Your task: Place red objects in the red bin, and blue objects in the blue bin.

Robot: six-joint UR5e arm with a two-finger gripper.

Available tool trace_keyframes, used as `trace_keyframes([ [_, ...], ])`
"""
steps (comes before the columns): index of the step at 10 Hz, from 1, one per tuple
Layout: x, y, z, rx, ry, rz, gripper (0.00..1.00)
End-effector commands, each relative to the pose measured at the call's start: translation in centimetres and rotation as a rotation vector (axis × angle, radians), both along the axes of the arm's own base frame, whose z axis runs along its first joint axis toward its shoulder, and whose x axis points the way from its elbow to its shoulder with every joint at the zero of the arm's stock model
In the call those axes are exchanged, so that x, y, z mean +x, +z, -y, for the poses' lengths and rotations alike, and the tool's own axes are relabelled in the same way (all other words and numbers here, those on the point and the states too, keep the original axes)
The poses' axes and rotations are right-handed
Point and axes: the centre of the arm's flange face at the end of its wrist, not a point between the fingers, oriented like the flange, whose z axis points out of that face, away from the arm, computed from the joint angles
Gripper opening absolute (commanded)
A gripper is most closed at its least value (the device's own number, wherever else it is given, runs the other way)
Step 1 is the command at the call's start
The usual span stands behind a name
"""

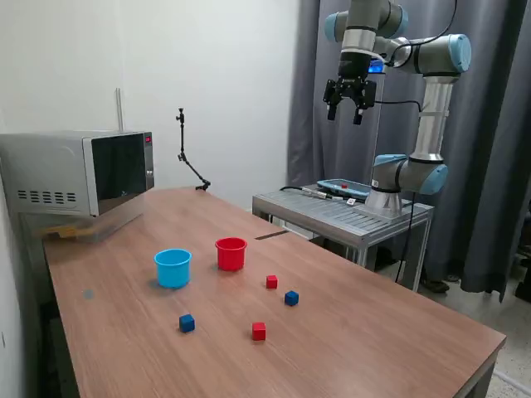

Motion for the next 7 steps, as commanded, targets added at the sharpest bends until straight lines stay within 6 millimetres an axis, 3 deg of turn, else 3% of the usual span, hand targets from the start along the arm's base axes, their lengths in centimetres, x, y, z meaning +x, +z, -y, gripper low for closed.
trace_keyframes([
  [1, -1.3, -1.6, 0.1, 0.001, 0.003, 0.027, 1.0],
  [7, -8.5, -3.9, -0.9, 0.024, 0.046, -0.045, 1.0],
])
